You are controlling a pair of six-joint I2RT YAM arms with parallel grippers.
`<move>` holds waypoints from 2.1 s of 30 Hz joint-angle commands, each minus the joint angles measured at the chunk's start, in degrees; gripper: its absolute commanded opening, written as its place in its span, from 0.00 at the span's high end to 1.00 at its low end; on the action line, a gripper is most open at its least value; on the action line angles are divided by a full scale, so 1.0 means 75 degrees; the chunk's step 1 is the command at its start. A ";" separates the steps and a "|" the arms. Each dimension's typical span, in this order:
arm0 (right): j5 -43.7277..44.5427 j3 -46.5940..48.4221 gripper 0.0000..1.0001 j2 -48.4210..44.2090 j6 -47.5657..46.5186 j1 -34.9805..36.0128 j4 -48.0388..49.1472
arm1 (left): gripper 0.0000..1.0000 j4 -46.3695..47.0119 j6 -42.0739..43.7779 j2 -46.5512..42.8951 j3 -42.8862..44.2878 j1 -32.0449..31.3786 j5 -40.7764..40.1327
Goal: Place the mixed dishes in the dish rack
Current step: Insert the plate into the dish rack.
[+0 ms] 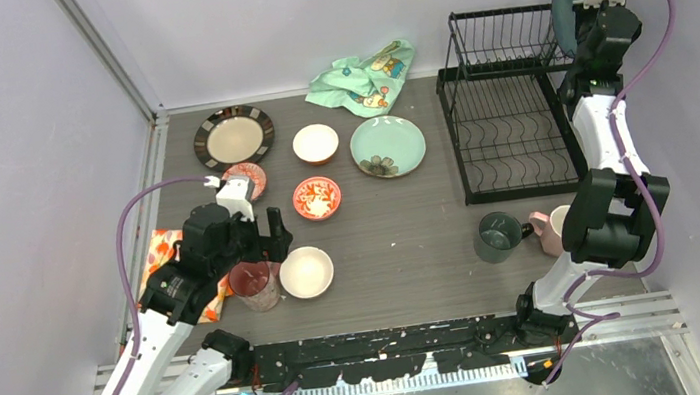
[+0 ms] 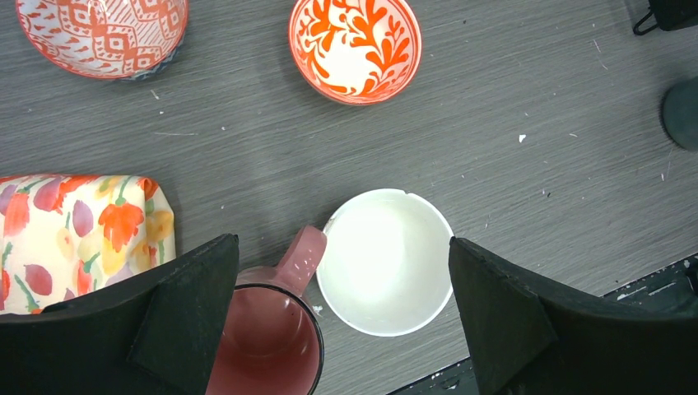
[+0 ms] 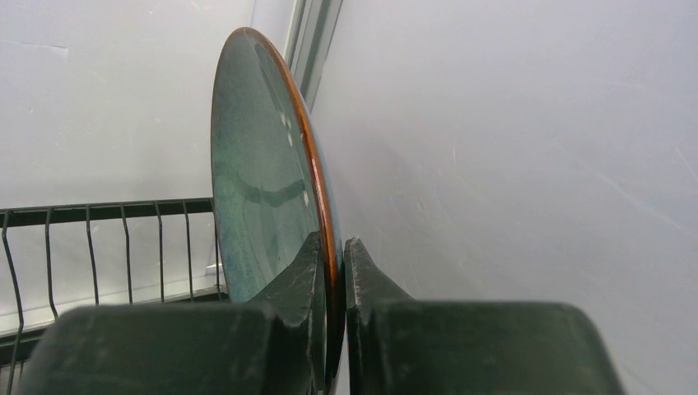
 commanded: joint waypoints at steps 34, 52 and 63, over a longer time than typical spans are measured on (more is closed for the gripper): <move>0.0046 0.1303 0.99 -0.0290 0.0269 -0.0080 0.0931 | 0.00 0.0257 0.0131 -0.0028 -0.0010 -0.0030 0.0120; -0.0489 0.0859 0.99 -0.0508 0.0574 -0.0232 0.0601 | 0.00 0.0272 0.0128 -0.0054 -0.0017 -0.0030 0.0154; -0.0462 0.0189 0.94 -0.0604 0.0709 -0.0319 0.0555 | 0.00 0.0272 0.0119 -0.0070 -0.0020 -0.0030 0.0197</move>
